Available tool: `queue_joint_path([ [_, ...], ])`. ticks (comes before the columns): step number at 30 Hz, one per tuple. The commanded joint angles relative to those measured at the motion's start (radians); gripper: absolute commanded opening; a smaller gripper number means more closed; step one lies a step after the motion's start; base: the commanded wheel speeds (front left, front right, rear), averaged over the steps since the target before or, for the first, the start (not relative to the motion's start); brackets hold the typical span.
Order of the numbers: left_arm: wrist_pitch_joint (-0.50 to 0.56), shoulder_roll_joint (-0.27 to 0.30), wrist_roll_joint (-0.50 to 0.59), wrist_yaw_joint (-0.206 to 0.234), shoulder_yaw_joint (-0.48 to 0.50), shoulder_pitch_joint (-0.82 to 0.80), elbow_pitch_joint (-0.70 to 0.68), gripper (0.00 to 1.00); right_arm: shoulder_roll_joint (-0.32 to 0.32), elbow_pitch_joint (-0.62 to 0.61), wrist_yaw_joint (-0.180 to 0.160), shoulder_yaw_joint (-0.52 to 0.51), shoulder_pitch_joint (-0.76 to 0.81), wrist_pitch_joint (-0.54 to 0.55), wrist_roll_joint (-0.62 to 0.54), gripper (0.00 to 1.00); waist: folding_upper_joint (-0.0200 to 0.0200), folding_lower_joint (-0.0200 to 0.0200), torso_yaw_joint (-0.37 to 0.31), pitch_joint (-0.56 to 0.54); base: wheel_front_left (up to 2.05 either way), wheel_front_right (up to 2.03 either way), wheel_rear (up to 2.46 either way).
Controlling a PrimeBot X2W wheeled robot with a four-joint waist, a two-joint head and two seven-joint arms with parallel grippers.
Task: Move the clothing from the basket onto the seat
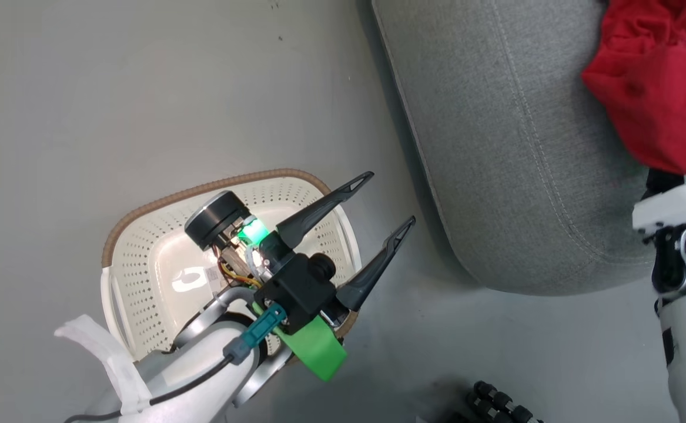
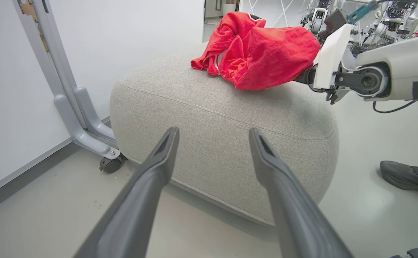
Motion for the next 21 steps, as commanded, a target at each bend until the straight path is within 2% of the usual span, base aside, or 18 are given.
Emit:
queue_joint_path([
  [1,-0.009,-0.004,-0.012,0.007,0.001,0.017,0.005,1.00,0.009,-0.017,0.000,-0.007,0.036,-0.005,-0.008,1.00,-0.0001,0.0000,0.002,-0.031,0.00,0.00,0.00],
  [12,-0.050,-0.020,-0.051,0.038,0.005,0.072,0.035,1.00,0.080,-0.142,0.000,0.026,0.223,-0.005,-0.045,1.00,-0.0001,0.0000,0.022,-0.134,0.00,0.00,0.00],
  [21,-0.107,-0.028,-0.104,0.119,0.069,0.148,0.073,1.00,0.117,-0.314,0.000,0.064,0.346,-0.005,-0.109,1.00,-0.0001,0.0000,0.079,-0.228,0.00,0.00,0.00],
])
